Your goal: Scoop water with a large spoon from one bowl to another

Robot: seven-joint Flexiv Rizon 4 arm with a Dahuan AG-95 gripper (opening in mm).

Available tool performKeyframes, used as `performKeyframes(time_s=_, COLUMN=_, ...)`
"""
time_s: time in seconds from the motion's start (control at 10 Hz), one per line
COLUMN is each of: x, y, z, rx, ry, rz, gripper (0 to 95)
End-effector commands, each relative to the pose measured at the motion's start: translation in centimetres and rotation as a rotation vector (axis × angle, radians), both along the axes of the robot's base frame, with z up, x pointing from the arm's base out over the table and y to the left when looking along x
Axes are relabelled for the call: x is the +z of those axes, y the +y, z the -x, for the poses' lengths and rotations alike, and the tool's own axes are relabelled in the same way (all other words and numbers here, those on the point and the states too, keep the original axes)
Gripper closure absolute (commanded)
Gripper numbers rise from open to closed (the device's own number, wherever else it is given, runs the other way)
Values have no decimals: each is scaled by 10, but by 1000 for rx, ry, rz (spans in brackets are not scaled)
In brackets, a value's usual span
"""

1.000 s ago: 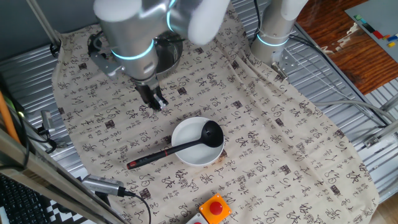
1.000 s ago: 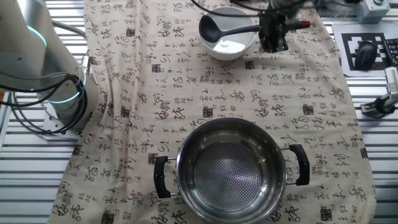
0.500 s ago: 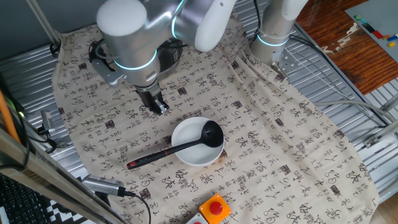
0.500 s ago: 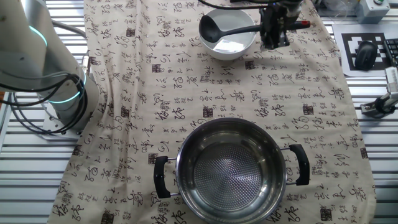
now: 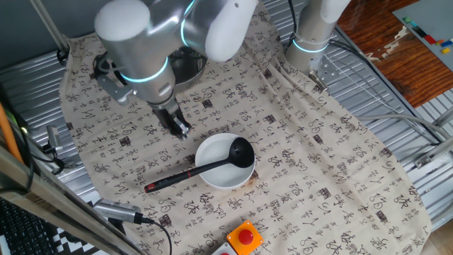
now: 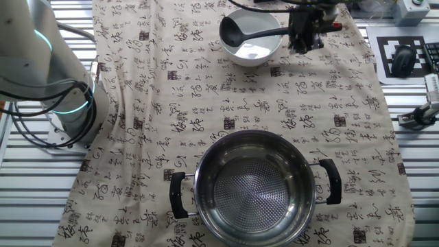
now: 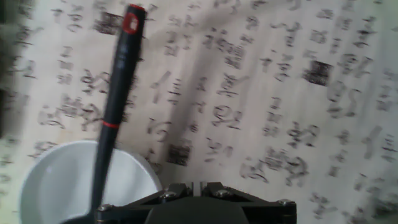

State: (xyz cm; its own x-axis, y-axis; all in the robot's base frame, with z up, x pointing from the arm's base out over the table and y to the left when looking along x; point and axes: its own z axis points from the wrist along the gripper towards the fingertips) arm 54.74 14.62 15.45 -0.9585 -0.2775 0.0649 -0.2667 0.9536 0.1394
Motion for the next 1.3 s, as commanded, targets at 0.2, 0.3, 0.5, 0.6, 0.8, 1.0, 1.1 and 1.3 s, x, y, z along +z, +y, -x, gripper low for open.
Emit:
performKeyframes(time_s=0.2, x=-1, y=44, z=-8, rx=-142, ry=-2, rz=32, gripper=380)
performKeyframes(time_s=0.3, x=0, y=49, z=-8, rx=-127, ry=-17, rz=35, gripper=380)
performKeyframes(time_s=0.5, x=2, y=44, z=-5, rx=-40, ry=-115, rz=50, gripper=760)
performKeyframes(time_s=0.6, x=2, y=44, z=-5, rx=-76, ry=-104, rz=49, gripper=950)
performKeyframes(time_s=0.8, x=2, y=44, z=-5, rx=-137, ry=-37, rz=62, gripper=760)
performKeyframes(time_s=1.0, x=2, y=44, z=-5, rx=-137, ry=-8, rz=54, gripper=570)
performKeyframes(time_s=1.1, x=2, y=44, z=-5, rx=-138, ry=-6, rz=50, gripper=570)
performKeyframes(time_s=1.3, x=-1, y=48, z=-11, rx=-140, ry=-12, rz=29, gripper=380)
